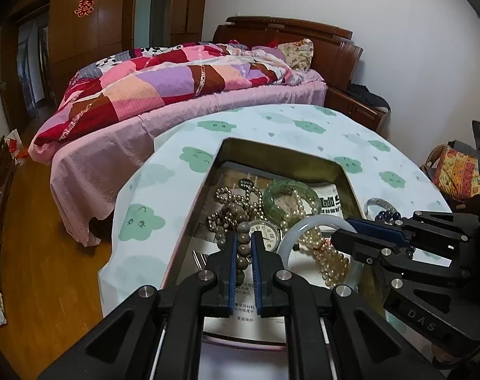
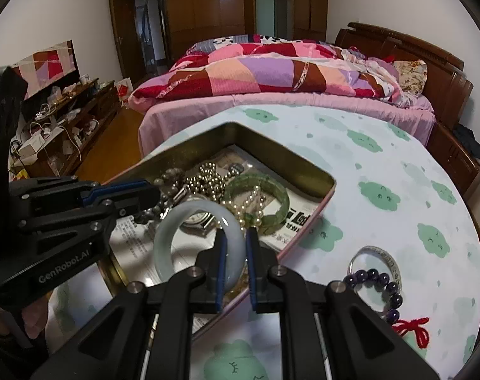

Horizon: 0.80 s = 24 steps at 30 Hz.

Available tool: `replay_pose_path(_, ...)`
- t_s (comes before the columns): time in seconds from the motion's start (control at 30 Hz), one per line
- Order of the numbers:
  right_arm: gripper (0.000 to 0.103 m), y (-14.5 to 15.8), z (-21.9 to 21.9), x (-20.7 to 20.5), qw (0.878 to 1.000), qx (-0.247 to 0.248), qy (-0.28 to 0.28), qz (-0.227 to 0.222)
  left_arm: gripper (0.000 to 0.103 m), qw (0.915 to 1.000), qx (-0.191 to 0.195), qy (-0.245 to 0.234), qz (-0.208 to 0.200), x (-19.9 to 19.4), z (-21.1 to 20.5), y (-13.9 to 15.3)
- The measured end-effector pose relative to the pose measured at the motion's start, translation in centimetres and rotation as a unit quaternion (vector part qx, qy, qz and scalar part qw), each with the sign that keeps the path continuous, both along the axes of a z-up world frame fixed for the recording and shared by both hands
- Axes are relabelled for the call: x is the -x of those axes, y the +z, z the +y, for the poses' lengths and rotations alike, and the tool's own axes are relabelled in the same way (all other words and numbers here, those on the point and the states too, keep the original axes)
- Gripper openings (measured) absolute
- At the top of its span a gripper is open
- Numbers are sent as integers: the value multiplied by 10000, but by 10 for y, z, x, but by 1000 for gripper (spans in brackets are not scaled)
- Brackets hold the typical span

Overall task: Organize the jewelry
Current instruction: 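Carry the grey bead bracelet and white bangle over the tin box with both tools, then open the left tool releasing the bead bracelet while the right tool releases the bangle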

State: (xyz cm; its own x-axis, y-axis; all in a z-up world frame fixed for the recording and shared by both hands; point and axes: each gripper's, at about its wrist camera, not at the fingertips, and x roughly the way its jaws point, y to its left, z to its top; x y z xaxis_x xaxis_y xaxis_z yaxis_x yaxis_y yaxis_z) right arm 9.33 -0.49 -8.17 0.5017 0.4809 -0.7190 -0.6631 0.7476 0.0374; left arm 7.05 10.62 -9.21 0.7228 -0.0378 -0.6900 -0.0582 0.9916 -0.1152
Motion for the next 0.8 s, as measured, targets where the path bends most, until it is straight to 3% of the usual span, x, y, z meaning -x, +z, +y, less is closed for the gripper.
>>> replay_pose_path(0.8,16,-2,1,3,10000,-32,35,48,8,10000,-43,-34,63,0,-2,-5)
